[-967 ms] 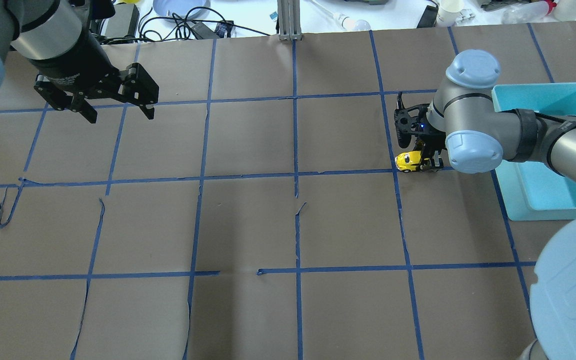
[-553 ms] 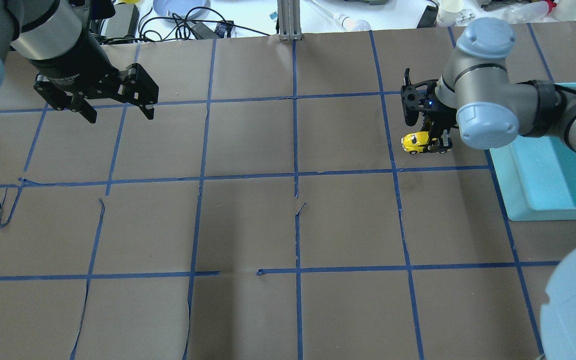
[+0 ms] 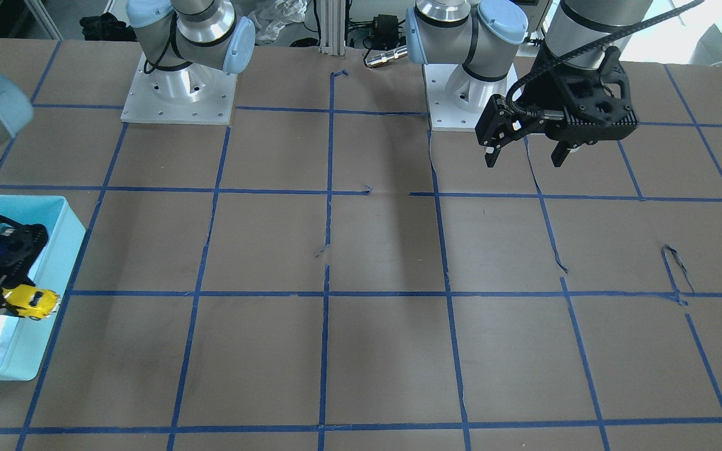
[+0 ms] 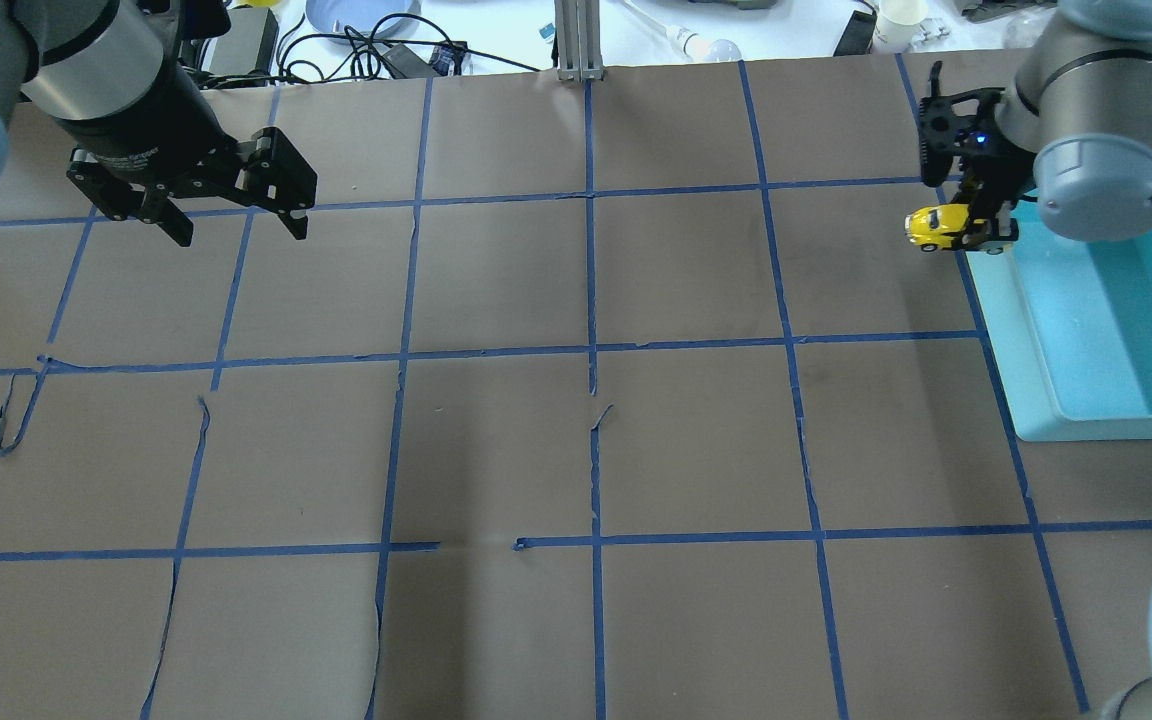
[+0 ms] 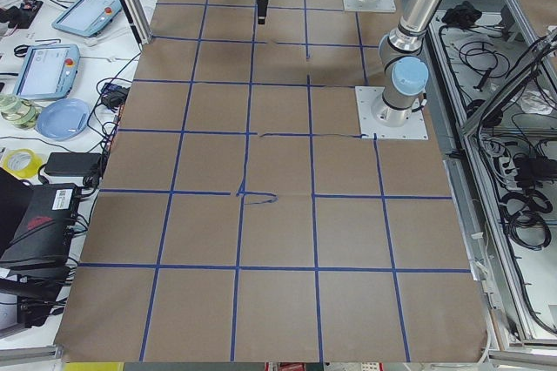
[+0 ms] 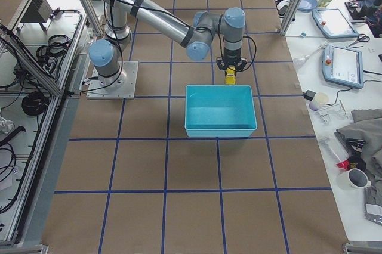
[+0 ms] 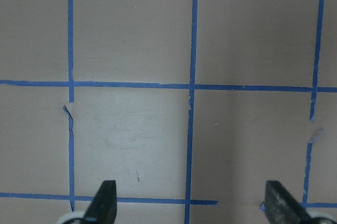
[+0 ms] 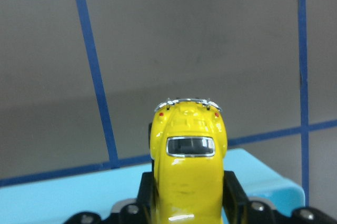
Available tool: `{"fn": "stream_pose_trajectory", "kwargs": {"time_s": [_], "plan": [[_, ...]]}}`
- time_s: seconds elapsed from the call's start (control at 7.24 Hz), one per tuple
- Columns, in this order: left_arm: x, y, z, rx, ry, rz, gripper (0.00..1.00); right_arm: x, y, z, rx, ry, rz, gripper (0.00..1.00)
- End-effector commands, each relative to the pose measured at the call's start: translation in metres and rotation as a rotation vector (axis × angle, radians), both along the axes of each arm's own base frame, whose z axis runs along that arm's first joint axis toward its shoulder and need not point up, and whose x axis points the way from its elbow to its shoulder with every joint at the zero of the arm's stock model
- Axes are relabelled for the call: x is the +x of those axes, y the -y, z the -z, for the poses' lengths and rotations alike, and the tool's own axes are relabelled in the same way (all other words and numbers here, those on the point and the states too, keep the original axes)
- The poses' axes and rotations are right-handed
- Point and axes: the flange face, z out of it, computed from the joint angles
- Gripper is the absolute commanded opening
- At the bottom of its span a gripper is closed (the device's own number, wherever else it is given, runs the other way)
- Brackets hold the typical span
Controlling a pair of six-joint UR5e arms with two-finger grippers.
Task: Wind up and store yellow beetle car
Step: 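Lift the car with the right gripper and carry it into the blue bin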
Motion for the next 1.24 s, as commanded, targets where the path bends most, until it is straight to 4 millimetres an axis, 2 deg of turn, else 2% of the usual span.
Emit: {"fn": "stream_pose_trajectory", "kwargs": {"time_s": [0.0,0.14,0.28,0.83,1.11], "plan": [[0.0,0.0,0.0,0.0,0.0,0.002,1.0,-0.1,-0.022,0.008,-0.012,0.037,-0.109,0.0],[0.0,0.0,0.0,0.0,0.0,0.002,1.0,-0.138,-0.037,0.017,-0.004,0.047,-0.141,0.0],[0.0,0.0,-0.001,-0.002,0.0,0.002,1.0,-0.152,-0.042,0.036,-0.001,0.088,-0.159,0.0],[0.0,0.0,-0.001,-0.002,0.0,0.002,1.0,-0.145,-0.06,0.094,0.05,0.08,-0.215,0.0],[0.0,0.0,0.0,0.0,0.0,0.002,1.0,-0.145,-0.059,0.116,0.061,0.09,-0.213,0.0]]}}
